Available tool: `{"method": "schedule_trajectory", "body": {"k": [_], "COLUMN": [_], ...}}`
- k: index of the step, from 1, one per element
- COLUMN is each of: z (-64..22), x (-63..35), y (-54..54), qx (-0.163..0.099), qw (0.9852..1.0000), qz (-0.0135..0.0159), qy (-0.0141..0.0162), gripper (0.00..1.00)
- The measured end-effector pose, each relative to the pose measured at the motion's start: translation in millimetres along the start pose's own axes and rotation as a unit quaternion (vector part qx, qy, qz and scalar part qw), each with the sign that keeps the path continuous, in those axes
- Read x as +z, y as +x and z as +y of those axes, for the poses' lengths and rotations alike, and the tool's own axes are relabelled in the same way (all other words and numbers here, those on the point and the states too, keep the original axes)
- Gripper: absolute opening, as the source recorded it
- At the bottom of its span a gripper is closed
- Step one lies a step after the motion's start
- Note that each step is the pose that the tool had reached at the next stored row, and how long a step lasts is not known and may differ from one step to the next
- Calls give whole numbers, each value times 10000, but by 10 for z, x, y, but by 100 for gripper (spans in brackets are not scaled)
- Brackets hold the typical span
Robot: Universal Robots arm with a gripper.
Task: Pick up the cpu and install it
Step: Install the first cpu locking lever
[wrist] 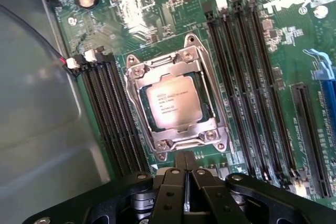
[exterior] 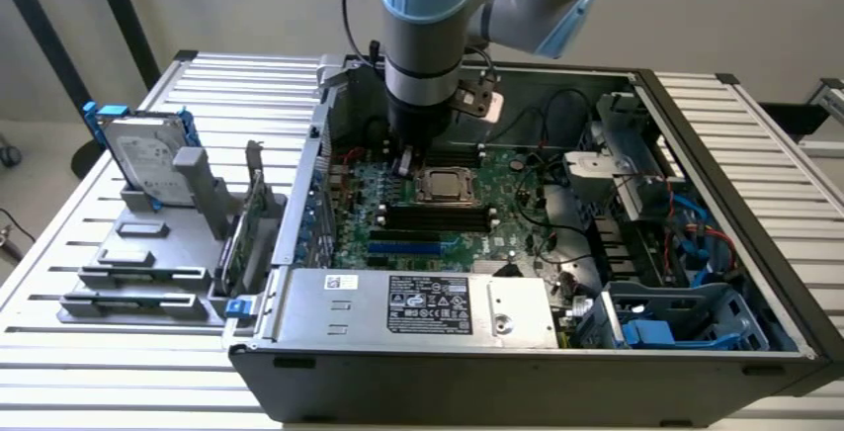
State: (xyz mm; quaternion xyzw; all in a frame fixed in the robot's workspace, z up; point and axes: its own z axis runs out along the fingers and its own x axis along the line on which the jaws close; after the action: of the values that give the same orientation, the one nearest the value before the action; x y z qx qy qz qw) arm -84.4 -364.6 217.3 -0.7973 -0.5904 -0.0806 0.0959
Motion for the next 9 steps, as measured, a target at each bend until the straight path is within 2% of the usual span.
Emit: {"method": "schedule_trajectory", "body": {"k": [1,4,9], "z": [-3,-7,-9], "x": [3,8,8], "y": [8,25,25], "qx": [-34,-127,-134], "qw": [10000,9999,9999], "qz": [4,0,1], "qy": [-11,7,8], "gripper": [11,11,11]}}
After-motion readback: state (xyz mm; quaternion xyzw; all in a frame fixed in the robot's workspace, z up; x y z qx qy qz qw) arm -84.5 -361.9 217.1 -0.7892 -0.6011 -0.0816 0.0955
